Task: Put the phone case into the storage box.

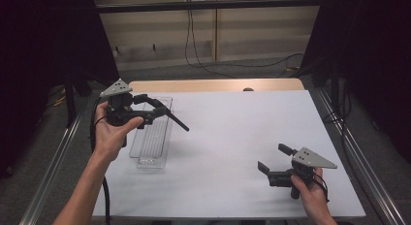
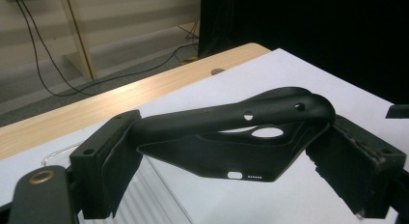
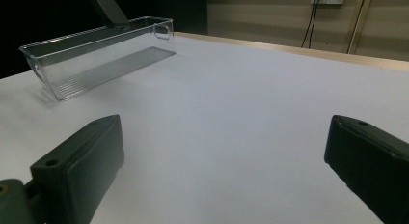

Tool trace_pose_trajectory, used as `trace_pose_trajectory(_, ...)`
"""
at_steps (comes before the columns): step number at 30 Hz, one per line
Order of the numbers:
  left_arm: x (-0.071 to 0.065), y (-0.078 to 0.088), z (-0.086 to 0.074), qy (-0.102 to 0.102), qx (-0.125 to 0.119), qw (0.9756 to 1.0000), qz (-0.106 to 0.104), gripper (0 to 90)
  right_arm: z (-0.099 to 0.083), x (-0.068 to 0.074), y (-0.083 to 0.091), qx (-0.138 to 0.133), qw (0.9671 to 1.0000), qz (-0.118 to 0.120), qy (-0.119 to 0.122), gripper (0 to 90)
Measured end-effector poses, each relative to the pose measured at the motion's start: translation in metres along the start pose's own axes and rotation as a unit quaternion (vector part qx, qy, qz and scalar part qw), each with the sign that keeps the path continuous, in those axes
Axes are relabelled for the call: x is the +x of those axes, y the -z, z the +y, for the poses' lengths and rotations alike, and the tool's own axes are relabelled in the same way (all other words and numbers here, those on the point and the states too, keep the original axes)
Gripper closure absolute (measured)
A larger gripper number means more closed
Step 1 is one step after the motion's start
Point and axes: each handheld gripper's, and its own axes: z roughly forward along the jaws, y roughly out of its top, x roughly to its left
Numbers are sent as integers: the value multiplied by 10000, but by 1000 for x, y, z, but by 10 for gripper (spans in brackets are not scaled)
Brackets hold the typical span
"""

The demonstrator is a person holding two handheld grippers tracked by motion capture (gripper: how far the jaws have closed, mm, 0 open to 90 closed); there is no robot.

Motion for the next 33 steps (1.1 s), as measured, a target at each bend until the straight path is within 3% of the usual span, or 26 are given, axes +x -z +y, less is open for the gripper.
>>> trace_pose_trajectory(11,13,8,5,73,7,9996,285,137,0,0,0,3,10000,-69,66,0)
trace_pose_trajectory(33,41,14,2,283,158,9947,977,137,-1,-2,2,-17,9994,-279,214,0)
